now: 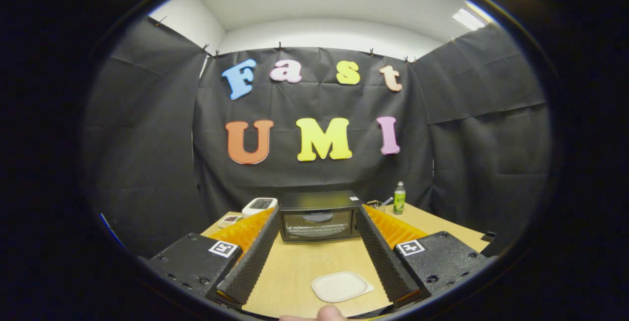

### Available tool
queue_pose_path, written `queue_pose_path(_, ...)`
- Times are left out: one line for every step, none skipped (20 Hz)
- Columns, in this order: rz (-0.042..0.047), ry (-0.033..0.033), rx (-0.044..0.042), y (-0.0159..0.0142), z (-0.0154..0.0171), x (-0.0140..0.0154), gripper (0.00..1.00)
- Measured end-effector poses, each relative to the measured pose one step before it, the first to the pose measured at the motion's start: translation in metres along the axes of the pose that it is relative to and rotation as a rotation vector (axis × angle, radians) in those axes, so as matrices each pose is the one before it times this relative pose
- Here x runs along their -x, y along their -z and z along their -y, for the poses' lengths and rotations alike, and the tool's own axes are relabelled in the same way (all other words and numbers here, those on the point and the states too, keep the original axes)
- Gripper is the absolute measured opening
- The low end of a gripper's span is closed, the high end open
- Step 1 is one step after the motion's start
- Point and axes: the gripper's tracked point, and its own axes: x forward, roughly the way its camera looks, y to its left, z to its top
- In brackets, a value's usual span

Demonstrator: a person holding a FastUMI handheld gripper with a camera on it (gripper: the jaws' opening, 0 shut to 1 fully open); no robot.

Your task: Open the toaster oven, put the food inside, and close the toaster oven door.

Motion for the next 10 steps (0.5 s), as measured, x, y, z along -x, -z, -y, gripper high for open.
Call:
queue_pose_path(0.00258, -0.00069, 0.00317, -0.00039, -0.00061, 0.00089, 1.0)
queue_pose_path(0.0018, 0.00139, 0.00589, -0.00117, -0.00081, 0.00028, 1.0)
queue_pose_path(-0.00014, 0.00115, 0.00464, 0.00007, -0.00056, 0.00099, 1.0)
queue_pose_path(0.00043, 0.00151, 0.00389, 0.00047, 0.0002, -0.00144, 1.0)
queue_pose_path(-0.00013, 0.00115, 0.00357, -0.00035, -0.00002, 0.00047, 1.0)
queue_pose_path(-0.0003, 0.00134, 0.00136, -0.00047, -0.00004, 0.00041, 1.0)
queue_pose_path(0.00065, -0.00014, -0.00026, -0.00081, -0.00032, 0.00048, 1.0)
queue_pose_path(0.00055, 0.00026, -0.00248, 0.00046, -0.00003, 0.00016, 1.0)
queue_pose_path(-0.00018, -0.00202, -0.00437, -0.00035, -0.00013, -0.00088, 1.0)
queue_pose_path(0.00028, -0.00356, -0.0074, 0.0006, -0.00011, -0.00135, 1.0)
